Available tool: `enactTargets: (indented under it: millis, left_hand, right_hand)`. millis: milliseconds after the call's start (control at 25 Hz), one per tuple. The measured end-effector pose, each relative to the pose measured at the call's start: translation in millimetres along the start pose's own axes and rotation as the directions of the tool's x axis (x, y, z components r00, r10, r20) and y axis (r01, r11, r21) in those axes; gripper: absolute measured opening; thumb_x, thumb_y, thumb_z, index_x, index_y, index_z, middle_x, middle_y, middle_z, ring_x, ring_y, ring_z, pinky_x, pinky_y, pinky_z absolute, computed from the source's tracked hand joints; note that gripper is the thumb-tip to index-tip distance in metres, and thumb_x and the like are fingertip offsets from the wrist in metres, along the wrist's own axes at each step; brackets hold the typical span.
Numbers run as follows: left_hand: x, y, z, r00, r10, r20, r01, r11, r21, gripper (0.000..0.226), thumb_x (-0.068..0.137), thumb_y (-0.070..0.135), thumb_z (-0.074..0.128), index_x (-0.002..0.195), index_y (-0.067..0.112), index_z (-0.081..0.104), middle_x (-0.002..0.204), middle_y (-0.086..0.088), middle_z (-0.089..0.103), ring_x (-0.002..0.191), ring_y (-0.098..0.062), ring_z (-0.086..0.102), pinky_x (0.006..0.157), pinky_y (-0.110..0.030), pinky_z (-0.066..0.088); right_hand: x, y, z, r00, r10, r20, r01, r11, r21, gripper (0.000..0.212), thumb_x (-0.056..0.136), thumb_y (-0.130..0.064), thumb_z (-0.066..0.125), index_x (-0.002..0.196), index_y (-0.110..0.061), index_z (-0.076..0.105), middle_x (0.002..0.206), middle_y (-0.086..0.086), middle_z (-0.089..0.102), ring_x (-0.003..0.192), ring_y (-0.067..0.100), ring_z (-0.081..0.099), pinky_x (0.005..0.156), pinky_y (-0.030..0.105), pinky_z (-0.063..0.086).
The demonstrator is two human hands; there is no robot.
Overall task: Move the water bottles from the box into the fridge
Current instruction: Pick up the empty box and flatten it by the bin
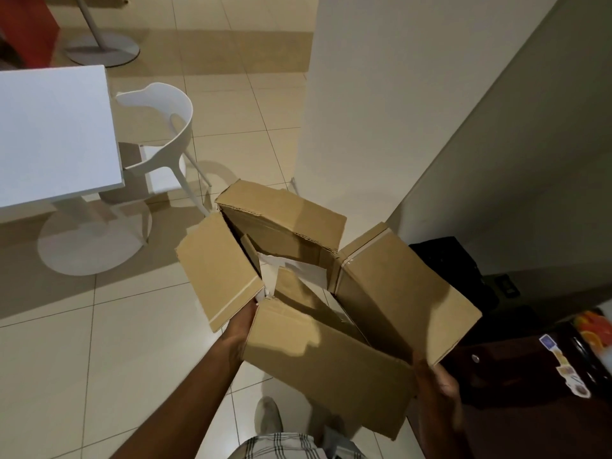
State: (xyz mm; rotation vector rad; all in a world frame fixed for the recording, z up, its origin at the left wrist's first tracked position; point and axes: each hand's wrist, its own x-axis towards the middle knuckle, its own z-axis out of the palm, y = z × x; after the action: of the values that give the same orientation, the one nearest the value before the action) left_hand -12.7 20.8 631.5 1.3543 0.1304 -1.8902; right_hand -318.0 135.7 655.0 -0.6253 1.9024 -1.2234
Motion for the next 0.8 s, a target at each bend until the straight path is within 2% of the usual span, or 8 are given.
enactTargets:
  millis: [160,240,360,440,520,600,680,800]
  left_hand:
    - [14.7,6.9,-3.4,0.972,-0.062,0.226,0.108,0.974,-0.197,0.030,0.102,0.042,0.047,0.096,0.020,0.065,0.076,-0.005,0.071,0.066,-0.021,0.071,0.061,-0.036,0.061]
    - [18.3,6.5,-3.5,0.944,-0.074,0.321,0.145,0.968,-0.204,0.036,0.102,0.046,0.046,0.103,0.018,0.069,0.084,-0.006,0.074,0.076,-0.022,0.074,0.070,-0.039,0.062]
    - [24.2,0.9,-7.1,0.932,-0.057,0.357,0.146,0.963,-0.228,0.048,0.105,0.044,0.043,0.104,0.009,0.076,0.094,-0.010,0.077,0.090,-0.027,0.073,0.084,-0.045,0.058]
    - [25.6,-3.2,-7.8,0.913,-0.053,0.405,0.171,0.951,-0.260,0.055,0.107,0.044,0.036,0.104,0.005,0.076,0.096,-0.013,0.076,0.093,-0.030,0.073,0.084,-0.045,0.058]
    - [28.4,-7.1,-5.1,0.917,-0.026,0.397,0.131,0.962,-0.239,0.053,0.107,0.042,0.036,0.106,0.006,0.075,0.099,-0.012,0.076,0.095,-0.028,0.072,0.085,-0.044,0.058]
    - [29.9,-8.6,0.0,0.941,0.022,0.338,0.053,0.976,-0.209,0.035,0.107,0.032,0.044,0.110,0.009,0.071,0.103,-0.008,0.072,0.094,-0.024,0.069,0.083,-0.041,0.060]
    - [29.9,-9.8,3.3,0.953,0.086,0.289,-0.033,0.982,-0.186,0.018,0.103,0.016,0.051,0.114,0.010,0.064,0.100,-0.007,0.067,0.087,-0.021,0.065,0.077,-0.036,0.060]
    - [25.3,-9.4,5.3,0.953,0.196,0.229,-0.160,0.973,-0.167,0.019,0.097,0.012,0.059,0.115,0.011,0.063,0.091,-0.007,0.071,0.075,-0.019,0.070,0.068,-0.034,0.062]
  right_hand:
    - [1.2,-15.4,-10.7,0.993,-0.010,0.121,0.012,1.000,-0.019,0.037,0.089,-0.055,0.053,0.085,-0.028,0.078,0.077,0.000,0.077,0.072,0.012,0.074,0.056,0.023,0.056]
    - [-2.7,-19.8,-9.0,0.994,-0.017,0.105,0.017,1.000,0.004,0.041,0.084,-0.056,0.052,0.084,-0.025,0.078,0.077,-0.001,0.077,0.070,0.015,0.074,0.051,0.025,0.054]
    - [-17.5,-24.7,1.2,0.992,-0.059,0.109,0.052,0.996,0.070,0.041,0.076,-0.056,0.064,0.090,-0.018,0.072,0.086,0.004,0.077,0.089,0.032,0.071,0.073,0.047,0.057]
    - [-25.2,-28.4,6.3,0.990,-0.080,0.112,0.064,0.988,0.139,0.070,0.059,-0.075,0.077,0.095,-0.016,0.071,0.090,0.004,0.076,0.090,0.030,0.069,0.080,0.047,0.054]
    - [-27.2,-28.1,3.6,0.994,-0.069,0.082,0.056,0.987,0.149,0.083,0.057,-0.072,0.081,0.105,-0.005,0.071,0.088,0.003,0.074,0.083,0.021,0.067,0.074,0.039,0.053]
    - [-30.4,-24.6,0.5,0.995,-0.019,0.095,0.003,0.985,0.173,0.067,0.075,-0.044,0.072,0.118,0.006,0.065,0.083,0.000,0.074,0.081,0.021,0.067,0.067,0.035,0.051]
    - [-32.5,-18.9,0.4,0.994,-0.016,0.109,0.002,0.991,0.132,0.063,0.075,-0.044,0.074,0.117,0.002,0.065,0.086,0.007,0.073,0.080,0.027,0.068,0.064,0.037,0.054]
    - [-33.5,-11.0,0.2,0.977,-0.049,0.207,0.024,0.992,0.124,0.057,0.078,-0.043,0.070,0.126,-0.015,0.058,0.112,0.022,0.069,0.094,0.045,0.069,0.064,0.048,0.060]
